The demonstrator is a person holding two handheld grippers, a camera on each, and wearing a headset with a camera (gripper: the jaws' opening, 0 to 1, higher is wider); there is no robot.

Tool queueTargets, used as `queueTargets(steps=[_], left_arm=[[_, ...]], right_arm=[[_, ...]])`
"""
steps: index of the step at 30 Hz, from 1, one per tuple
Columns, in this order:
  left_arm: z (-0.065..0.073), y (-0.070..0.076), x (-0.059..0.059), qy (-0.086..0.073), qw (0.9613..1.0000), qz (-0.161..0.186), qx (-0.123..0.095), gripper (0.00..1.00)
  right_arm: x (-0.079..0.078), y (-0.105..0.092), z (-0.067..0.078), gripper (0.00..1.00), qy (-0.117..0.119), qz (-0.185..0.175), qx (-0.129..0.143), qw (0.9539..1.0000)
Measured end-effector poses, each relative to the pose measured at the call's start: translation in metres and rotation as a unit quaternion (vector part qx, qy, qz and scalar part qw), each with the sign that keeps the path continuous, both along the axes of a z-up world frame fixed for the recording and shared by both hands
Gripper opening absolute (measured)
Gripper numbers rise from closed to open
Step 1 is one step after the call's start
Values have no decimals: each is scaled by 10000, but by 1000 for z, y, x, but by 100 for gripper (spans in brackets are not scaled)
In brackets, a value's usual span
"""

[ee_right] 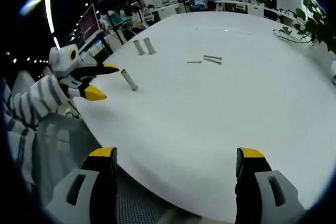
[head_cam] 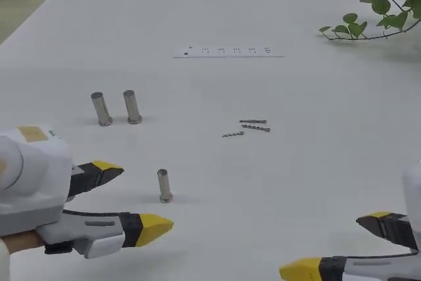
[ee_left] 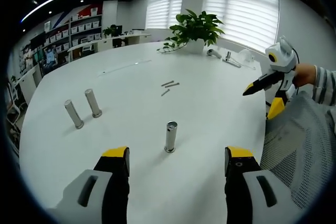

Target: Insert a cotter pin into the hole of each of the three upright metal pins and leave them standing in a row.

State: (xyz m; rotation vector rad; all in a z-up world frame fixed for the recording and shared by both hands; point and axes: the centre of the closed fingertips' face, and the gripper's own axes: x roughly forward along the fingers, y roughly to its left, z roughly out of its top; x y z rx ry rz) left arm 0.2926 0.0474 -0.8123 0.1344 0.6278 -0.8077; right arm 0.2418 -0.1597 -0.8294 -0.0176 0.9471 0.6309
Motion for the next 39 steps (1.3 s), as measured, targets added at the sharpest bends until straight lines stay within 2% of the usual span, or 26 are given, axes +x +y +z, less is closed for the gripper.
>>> queueTargets(steps=[1,4,7,9,10,11,16,17,19,21,25,27,28,29,31,32,33,36,37,39], left_arm=[[1,0,-1,-8,10000,-10,-7,78],[6,4,0,-194,9998,42,3,89],[8,7,1,-278,9996,96,-28,100],[9,9,1,-305,9993,138,-146,99],[13,8,2,-283,9986,234,-390,99],[13,9,1,-240,9983,266,-449,99],[14,14,-1,-225,9985,237,-446,99],[14,15,-2,-184,9984,251,-480,99],[15,14,-2,-229,9979,206,-564,99],[13,15,-2,-193,9979,214,-582,99],[12,15,-7,-131,9979,151,-611,99],[12,15,-7,-121,9980,145,-610,99],[13,16,-8,-110,9979,138,-622,99],[13,16,-8,-104,9979,136,-629,99],[14,17,-9,-98,9979,131,-632,99],[14,17,-9,-119,9979,126,-629,99],[14,18,-9,-121,9979,125,-626,99],[13,19,-10,-59,9980,139,-617,99],[11,20,-11,18,9981,175,-598,99],[11,22,-10,5,9980,222,-595,99]], right_arm=[[0,0,0,95,5,4,-6,10000],[1,-1,0,95,-1,20,-24,10000],[2,-2,0,95,10,64,-66,10000],[3,-2,2,95,17,82,-46,10000],[3,-3,2,95,14,161,-108,9998],[3,-5,2,95,10,256,-207,9995],[10,-11,8,95,-34,447,-364,9983],[14,-12,10,95,-63,492,-394,9980],[22,-11,15,95,-146,658,-420,9968],[25,-9,18,95,-169,809,-449,9956],[45,-2,32,94,-496,1340,-695,9873],[54,2,37,94,-571,1406,-698,9859],[60,7,41,93,-660,1581,-663,9830],[63,10,43,92,-684,1651,-651,9817],[69,16,48,90,-674,1942,-684,9762],[70,18,48,88,-637,2079,-719,9734],[73,17,47,87,-514,2109,-850,9724],[86,21,48,86,-584,2351,-1041,9646],[88,22,48,86,-572,2423,-1101,9622],[97,27,48,86,-626,2613,-1190,9559]])
